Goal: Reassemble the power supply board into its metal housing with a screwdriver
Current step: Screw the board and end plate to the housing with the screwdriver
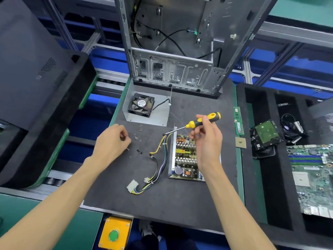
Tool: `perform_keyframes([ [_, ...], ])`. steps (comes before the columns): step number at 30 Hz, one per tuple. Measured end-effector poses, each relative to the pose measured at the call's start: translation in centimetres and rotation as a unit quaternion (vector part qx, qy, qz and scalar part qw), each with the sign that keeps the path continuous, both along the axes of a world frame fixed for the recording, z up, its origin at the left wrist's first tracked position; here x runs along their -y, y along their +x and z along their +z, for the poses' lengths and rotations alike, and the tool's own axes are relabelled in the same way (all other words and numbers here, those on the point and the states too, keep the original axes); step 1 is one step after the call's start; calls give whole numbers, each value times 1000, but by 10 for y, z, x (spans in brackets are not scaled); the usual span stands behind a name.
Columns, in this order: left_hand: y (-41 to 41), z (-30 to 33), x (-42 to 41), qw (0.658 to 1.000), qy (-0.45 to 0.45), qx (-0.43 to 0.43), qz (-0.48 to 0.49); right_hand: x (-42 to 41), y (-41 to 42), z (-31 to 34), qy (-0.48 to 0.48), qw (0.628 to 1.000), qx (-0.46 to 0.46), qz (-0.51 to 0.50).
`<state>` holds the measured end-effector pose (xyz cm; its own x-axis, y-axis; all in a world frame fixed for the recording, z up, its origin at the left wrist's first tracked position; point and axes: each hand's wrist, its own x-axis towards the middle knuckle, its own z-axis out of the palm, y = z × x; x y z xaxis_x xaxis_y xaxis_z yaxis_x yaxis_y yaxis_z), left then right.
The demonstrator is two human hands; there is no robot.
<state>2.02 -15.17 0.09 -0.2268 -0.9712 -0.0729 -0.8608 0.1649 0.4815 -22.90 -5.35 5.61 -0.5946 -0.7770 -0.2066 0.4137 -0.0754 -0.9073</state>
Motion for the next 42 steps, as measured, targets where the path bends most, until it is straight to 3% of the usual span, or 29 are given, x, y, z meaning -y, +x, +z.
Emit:
perform_keyframes([
  [4, -23, 23, -10, 973, 94, -197, 72, -5, -1, 4, 0, 1000, 26, -14],
  [9, -58, 60, -32, 854, 237, -462, 2, -16, -1, 12, -18, 997, 59, -37],
  [12, -70, 74, -45, 789, 301, -535, -21, -22, -3, 19, -33, 996, 73, -49],
  [17, -78, 84, -56, 751, 329, -572, -13, -35, -5, 24, -38, 996, 55, -52],
  [21, -81, 86, -64, 754, 318, -575, -2, -43, -5, 25, -35, 997, 46, -51],
  [27, -89, 81, -80, 852, 190, -488, -8, -56, -12, 23, -36, 999, 13, -27],
  [34, -101, 76, -110, 812, 212, -542, 45, -82, -23, 9, -38, 999, 33, -2],
  [42, -94, 63, -134, 810, 217, -543, 45, -103, -18, -3, -49, 997, 62, 7],
])
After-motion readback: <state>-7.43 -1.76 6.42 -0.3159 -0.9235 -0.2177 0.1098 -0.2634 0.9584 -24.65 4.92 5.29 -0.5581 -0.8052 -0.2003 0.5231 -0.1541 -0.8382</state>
